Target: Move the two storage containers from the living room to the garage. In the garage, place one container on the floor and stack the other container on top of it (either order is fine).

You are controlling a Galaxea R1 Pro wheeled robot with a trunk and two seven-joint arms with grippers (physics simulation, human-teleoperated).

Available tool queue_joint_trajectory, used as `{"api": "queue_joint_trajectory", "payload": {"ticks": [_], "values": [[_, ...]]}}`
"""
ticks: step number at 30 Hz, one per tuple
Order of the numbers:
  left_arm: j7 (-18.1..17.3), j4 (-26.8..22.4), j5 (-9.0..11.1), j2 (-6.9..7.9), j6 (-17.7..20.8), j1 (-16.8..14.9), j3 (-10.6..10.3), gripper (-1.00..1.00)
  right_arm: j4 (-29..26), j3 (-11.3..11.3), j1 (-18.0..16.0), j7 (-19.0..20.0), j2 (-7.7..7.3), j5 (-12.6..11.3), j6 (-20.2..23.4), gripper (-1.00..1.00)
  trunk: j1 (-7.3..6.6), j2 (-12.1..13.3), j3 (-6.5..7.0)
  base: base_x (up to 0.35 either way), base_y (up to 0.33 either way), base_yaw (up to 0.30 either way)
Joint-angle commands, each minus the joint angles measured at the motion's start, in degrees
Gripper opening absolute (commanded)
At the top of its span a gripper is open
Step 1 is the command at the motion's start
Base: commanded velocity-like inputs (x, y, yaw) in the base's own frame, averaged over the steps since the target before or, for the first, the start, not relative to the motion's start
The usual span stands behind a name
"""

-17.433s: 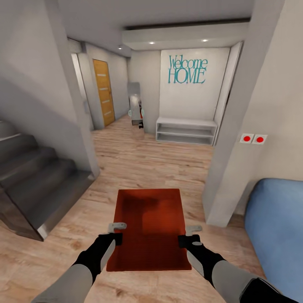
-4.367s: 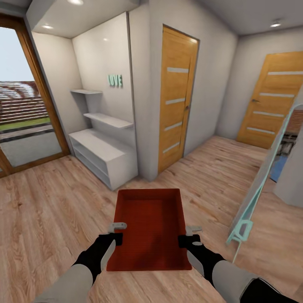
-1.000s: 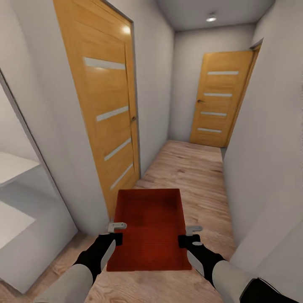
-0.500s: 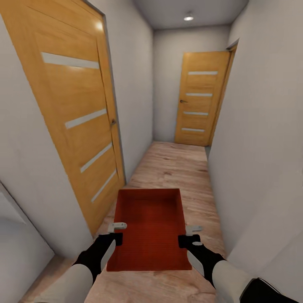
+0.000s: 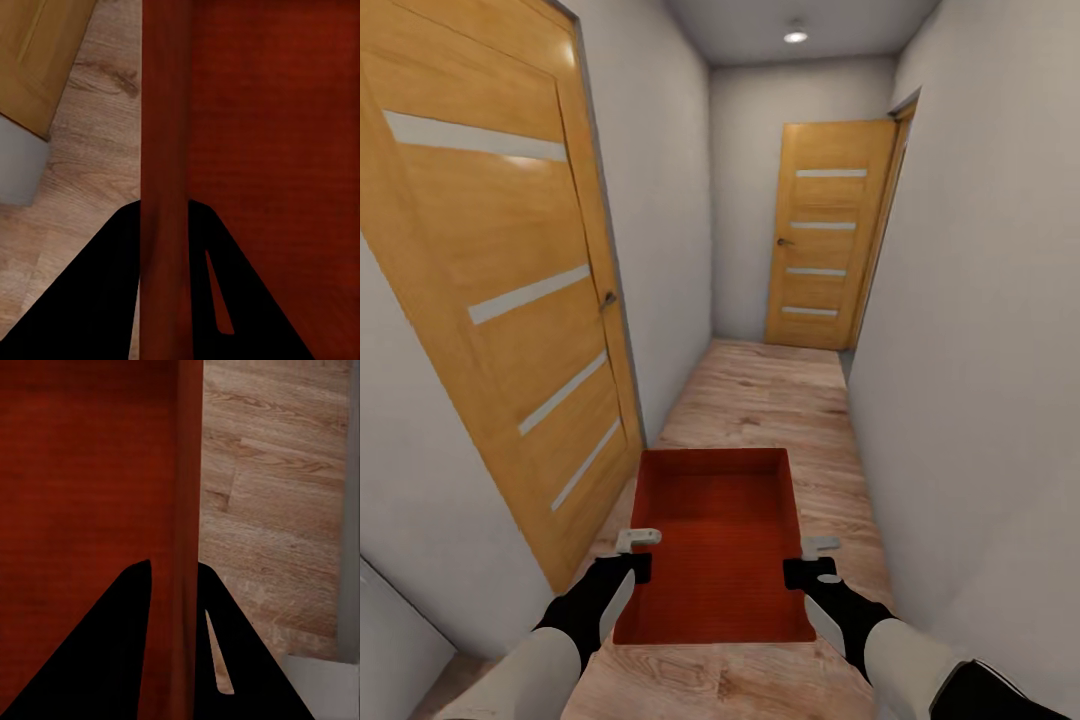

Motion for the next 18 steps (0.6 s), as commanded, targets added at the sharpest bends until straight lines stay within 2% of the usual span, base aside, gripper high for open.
{"api": "queue_joint_trajectory", "payload": {"ticks": [1,18], "values": [[0.51,0.38,-0.74,0.51,0.54,0.01,-0.18,-1.00,-0.16,-1.81,-0.12,-1.54,-0.88,0.80,-0.17,-1.00,0.06,-0.10,-0.09,0.322,0.000,0.000],[0.51,0.38,-0.69,0.51,0.54,0.01,-0.18,-1.00,-0.16,-1.83,-0.12,-1.54,-0.88,0.84,-0.17,-1.00,0.06,-0.10,-0.09,0.323,0.000,0.000]]}}
